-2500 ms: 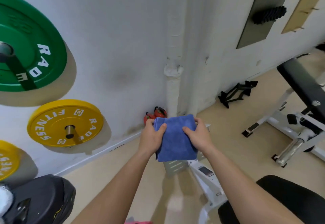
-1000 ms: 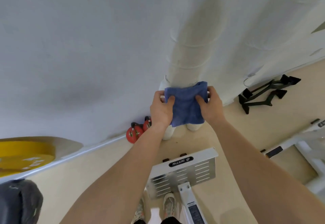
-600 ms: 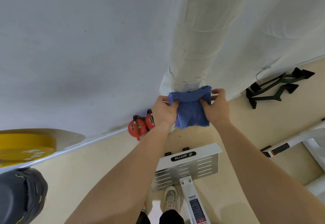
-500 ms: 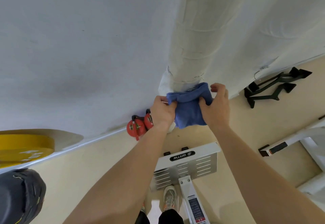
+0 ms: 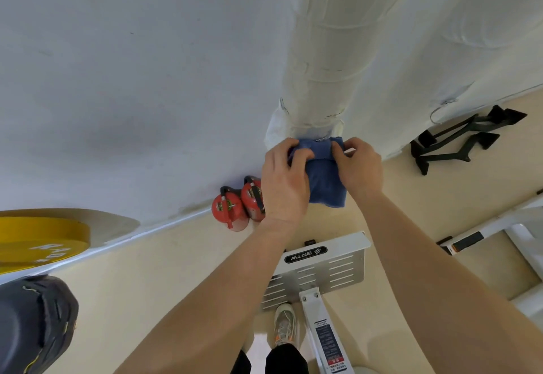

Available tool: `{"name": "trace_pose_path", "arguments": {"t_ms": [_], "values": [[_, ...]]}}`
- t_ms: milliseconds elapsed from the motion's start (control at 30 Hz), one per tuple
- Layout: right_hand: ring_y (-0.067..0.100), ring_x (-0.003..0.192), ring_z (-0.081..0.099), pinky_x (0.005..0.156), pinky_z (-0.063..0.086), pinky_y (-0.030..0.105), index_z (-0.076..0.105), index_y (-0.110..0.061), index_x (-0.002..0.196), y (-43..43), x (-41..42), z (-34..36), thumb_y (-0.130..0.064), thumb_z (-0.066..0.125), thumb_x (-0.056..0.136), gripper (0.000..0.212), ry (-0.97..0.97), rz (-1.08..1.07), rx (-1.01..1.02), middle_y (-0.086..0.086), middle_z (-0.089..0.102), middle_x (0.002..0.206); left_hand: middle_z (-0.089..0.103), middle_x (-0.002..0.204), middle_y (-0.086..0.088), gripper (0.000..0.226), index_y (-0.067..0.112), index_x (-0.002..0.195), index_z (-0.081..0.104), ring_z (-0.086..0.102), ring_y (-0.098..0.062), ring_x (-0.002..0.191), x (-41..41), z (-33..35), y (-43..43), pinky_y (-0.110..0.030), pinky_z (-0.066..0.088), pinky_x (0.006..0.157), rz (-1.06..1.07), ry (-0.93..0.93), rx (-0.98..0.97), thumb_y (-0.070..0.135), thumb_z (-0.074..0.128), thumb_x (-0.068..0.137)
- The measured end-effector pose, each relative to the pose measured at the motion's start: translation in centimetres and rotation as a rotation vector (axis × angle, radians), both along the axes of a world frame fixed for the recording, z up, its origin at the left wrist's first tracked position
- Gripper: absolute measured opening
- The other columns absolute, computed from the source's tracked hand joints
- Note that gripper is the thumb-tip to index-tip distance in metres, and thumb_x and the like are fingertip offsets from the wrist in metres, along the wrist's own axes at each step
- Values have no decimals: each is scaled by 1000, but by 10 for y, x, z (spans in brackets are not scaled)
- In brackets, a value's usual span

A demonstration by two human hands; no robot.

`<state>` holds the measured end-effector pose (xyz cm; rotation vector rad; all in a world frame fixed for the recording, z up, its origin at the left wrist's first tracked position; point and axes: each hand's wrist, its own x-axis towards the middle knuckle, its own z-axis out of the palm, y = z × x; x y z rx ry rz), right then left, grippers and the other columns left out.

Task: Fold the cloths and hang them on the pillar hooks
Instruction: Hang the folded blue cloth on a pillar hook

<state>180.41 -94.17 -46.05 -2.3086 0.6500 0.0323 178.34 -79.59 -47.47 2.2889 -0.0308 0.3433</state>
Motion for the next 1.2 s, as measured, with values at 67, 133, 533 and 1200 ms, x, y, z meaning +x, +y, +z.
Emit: {"name": "trace_pose_path", "arguments": {"t_ms": [67,133,533,1200], "values": [[25,74,60,59,41,30,63,-18,84,-1,1,4,-50,55,93,34,12,28,-77,2,66,83,60,114,10,20,28,113,63,50,2,98,-1,-3,0,-27,47,88,-52,-19,40,33,49,99],[22,76,55,63,40,30,65,-17,91,-3,2,7,-42,59,93,25,-46,56,-142,2,60,99,56,129,0,31,17,122,61,51,-8,107,-6,-13,4,-28,49,89,-163,-54,120,31,51,97],[20,117,57,96,54,42,41,-22,149,-20,-34,-24,-26,76,78,79,-76,455,51,-2,45,140,39,143,-12,62,11,138,45,66,-27,88,-9,-31,8,-35,58,69,-252,155,61,29,74,85],[18,95,63,76,54,29,58,-18,135,-14,-33,-37,-23,76,80,58,-230,354,-15,0,51,125,56,107,0,27,19,101,59,47,-8,68,18,-42,15,-28,43,49,-217,29,193,30,73,82]]}}
